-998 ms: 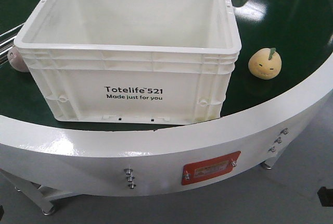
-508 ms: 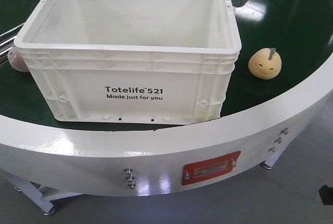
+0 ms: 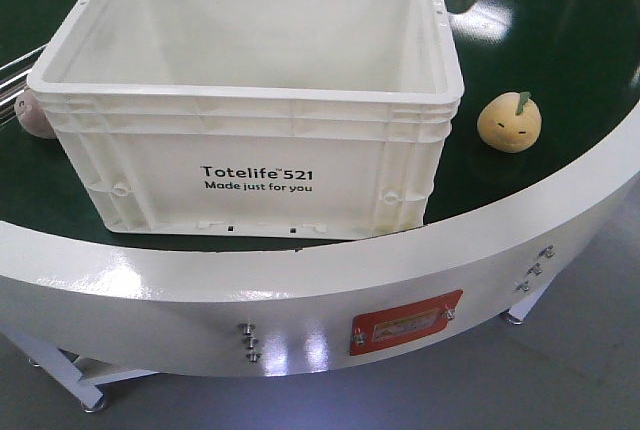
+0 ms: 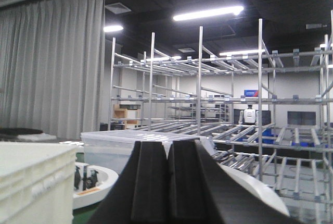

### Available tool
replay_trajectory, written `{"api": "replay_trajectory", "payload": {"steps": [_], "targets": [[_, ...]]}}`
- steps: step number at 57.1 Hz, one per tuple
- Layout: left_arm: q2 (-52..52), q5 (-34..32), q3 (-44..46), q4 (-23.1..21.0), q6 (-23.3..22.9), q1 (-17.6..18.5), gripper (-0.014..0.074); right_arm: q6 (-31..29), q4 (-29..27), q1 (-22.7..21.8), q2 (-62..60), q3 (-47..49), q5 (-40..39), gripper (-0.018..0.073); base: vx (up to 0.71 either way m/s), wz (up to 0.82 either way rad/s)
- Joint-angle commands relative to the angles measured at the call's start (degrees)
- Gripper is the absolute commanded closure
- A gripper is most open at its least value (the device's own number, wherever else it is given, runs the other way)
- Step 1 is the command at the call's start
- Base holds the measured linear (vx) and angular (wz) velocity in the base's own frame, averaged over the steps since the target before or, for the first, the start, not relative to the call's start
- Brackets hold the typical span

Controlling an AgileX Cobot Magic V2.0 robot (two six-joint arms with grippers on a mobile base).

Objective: Place moving items into box and shelve

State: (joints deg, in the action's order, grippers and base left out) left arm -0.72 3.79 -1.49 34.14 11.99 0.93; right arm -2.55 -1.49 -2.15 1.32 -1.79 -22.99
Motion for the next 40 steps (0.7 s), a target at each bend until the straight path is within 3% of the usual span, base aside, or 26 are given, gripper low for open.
{"api": "replay_trajectory", "payload": {"steps": [1,11,20,24,32,40], "targets": [[-0.8,-10.79,0.54,0.13,-4.58,0.23,0.0603,3.45,-1.72,0.06,0.94,-0.14,-4.23,0.0567,0.0,0.0],[-0.8,-22.57,0.9,0.13,-11.11,0.23,0.0603,9.49,-3.57,0.06,0.94,-0.14,-3.62,0.0567,0.0,0.0],[-0.8,-39.45,1.11,-0.01,-22.13,0.23,0.0603,14.78,-3.06,0.06,0.94,0.95,-2.05,0.0567,0.0,0.0],[-0.8,-43.19,1.11,-2.03,-28.89,0.23,0.0603,15.15,-2.03,0.06,0.94,2.68,-0.27,0.0567,0.0,0.0],[-0.8,-39.59,2.72,-6.09,-44.22,0.23,0.0603,15.15,1.86,0.06,1.82,8.52,6.19,0.0567,0.0,0.0],[-0.68,-27.0,9.43,-5.67,-49.77,0.23,0.0603,15.19,4.56,0.06,4.89,15.68,10.73,0.0567,0.0,0.0]]}}
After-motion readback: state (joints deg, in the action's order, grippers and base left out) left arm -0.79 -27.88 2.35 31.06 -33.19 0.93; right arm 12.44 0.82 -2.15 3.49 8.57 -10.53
